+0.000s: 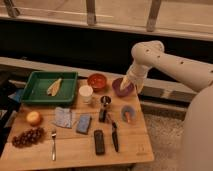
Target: Place brush in metal cup
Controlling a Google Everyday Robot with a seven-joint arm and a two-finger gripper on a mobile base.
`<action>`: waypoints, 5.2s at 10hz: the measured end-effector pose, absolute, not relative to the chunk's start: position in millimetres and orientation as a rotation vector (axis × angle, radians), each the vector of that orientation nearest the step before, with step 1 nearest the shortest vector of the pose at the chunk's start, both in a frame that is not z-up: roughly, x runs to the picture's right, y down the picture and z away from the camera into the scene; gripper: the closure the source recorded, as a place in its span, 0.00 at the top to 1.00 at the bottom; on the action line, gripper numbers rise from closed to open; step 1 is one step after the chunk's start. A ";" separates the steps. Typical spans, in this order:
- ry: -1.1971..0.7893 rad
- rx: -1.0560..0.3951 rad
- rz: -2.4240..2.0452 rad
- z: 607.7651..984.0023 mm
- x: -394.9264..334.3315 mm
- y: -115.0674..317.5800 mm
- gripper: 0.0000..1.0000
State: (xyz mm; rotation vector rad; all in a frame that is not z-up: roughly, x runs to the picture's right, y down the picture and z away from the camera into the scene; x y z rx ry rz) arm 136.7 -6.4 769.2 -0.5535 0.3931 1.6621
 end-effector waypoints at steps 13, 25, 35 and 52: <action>0.456 -0.649 1.422 764.3 74.8 71.2 0.65; 0.431 -0.721 1.266 781.4 28.8 103.2 0.65; 0.479 -0.771 1.251 795.3 28.5 131.7 0.65; 0.612 -0.853 1.259 845.6 29.3 200.2 0.32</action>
